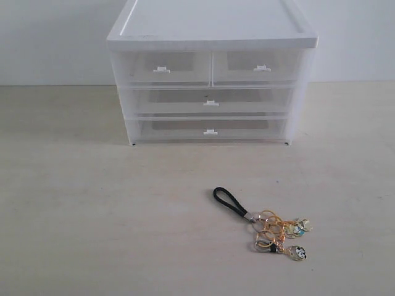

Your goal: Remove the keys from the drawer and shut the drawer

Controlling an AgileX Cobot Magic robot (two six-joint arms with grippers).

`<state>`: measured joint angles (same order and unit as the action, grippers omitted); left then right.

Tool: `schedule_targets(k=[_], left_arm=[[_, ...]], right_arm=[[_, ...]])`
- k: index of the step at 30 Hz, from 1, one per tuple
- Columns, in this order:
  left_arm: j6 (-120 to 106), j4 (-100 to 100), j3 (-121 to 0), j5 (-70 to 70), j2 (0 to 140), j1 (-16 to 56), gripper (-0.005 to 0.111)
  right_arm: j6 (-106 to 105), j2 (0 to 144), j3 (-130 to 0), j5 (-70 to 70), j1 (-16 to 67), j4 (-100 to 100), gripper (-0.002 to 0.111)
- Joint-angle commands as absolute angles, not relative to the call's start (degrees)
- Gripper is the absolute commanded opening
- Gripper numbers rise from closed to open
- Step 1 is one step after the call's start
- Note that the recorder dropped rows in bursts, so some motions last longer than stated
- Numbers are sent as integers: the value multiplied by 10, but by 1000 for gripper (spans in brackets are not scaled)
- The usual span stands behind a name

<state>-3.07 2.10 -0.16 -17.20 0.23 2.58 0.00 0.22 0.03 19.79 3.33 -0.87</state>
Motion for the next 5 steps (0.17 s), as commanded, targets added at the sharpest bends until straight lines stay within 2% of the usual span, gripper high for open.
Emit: schedule_targets(k=[1, 5], left_arm=[[-34, 20, 0, -173, 0, 25, 4], [-34, 20, 0, -173, 0, 25, 4]], right_arm=[[-3, 0, 0, 195, 29, -7, 0], [-3, 0, 0, 195, 29, -7, 0]])
